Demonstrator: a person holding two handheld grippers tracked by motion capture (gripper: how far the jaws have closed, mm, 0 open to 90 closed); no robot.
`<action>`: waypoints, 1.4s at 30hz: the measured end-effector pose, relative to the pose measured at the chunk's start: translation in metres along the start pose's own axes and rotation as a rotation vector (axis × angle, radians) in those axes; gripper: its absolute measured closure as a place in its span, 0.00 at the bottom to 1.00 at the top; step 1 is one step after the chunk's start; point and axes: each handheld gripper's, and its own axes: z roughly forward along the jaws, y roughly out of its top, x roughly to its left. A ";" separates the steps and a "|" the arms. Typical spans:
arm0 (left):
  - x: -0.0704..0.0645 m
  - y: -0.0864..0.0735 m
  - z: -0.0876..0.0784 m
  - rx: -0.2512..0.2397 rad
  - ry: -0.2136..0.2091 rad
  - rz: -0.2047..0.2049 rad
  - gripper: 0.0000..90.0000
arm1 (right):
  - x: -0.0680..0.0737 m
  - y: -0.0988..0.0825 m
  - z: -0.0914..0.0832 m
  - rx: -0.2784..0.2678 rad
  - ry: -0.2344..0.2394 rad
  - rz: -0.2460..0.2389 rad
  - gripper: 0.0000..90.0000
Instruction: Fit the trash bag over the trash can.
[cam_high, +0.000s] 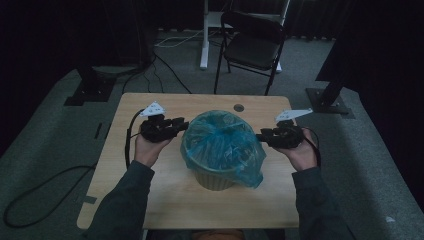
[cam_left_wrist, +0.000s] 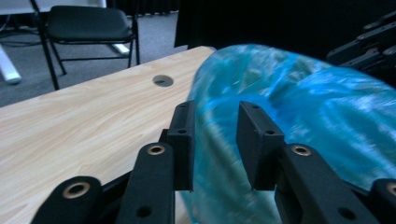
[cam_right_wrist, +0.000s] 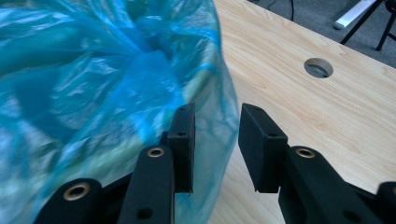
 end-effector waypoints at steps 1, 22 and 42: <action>-0.004 0.004 0.001 0.001 -0.012 0.012 0.74 | 0.002 -0.001 -0.002 -0.003 0.000 -0.006 0.73; -0.039 0.044 0.038 0.116 -0.121 0.150 0.66 | 0.009 -0.018 -0.001 -0.015 0.026 -0.009 0.73; -0.054 0.064 0.074 0.225 -0.131 0.224 0.65 | 0.009 -0.023 -0.001 -0.042 0.039 0.004 0.73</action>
